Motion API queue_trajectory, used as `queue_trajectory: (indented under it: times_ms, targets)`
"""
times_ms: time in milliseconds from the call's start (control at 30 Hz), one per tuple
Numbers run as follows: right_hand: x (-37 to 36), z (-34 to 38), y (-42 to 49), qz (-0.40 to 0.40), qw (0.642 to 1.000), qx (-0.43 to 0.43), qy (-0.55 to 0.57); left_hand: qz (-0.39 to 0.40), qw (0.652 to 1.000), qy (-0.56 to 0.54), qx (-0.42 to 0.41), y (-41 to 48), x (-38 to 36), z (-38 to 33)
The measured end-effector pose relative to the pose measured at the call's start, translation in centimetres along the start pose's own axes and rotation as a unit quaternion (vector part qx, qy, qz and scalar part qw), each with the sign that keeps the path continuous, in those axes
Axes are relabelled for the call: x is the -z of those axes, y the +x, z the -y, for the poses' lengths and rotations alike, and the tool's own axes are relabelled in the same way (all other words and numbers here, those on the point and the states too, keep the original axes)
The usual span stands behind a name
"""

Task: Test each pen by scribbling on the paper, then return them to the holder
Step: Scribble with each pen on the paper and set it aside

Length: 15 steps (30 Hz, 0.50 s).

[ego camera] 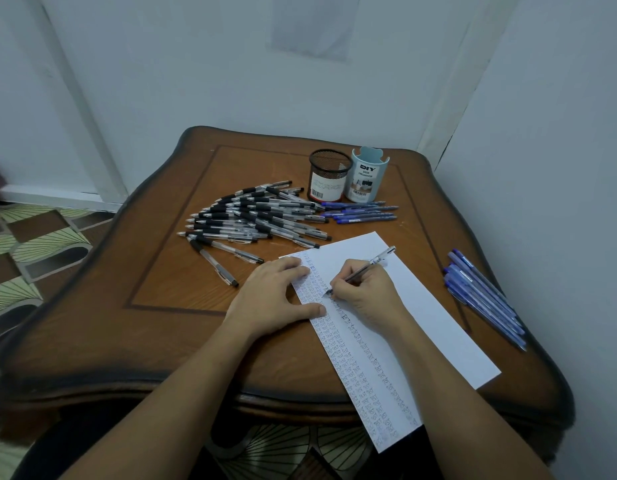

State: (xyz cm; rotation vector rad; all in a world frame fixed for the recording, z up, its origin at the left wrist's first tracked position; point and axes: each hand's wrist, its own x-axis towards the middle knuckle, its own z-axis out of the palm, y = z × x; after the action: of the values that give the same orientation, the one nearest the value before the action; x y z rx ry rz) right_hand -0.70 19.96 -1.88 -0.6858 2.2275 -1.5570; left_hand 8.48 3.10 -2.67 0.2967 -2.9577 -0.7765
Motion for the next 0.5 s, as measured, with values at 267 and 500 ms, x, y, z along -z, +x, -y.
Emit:
queue_trajectory:
  times_ms: [267,500]
  targets:
    - [-0.03,0.45,-0.09,0.002,1.0,-0.004,-0.011,-0.001,1.0,-0.003,-0.002,-0.01,-0.01,0.03]
    - [-0.06,0.37,-0.04,-0.011,1.0,-0.001,-0.01,-0.003,1.0,-0.001,-0.002,-0.11,0.01,-0.05]
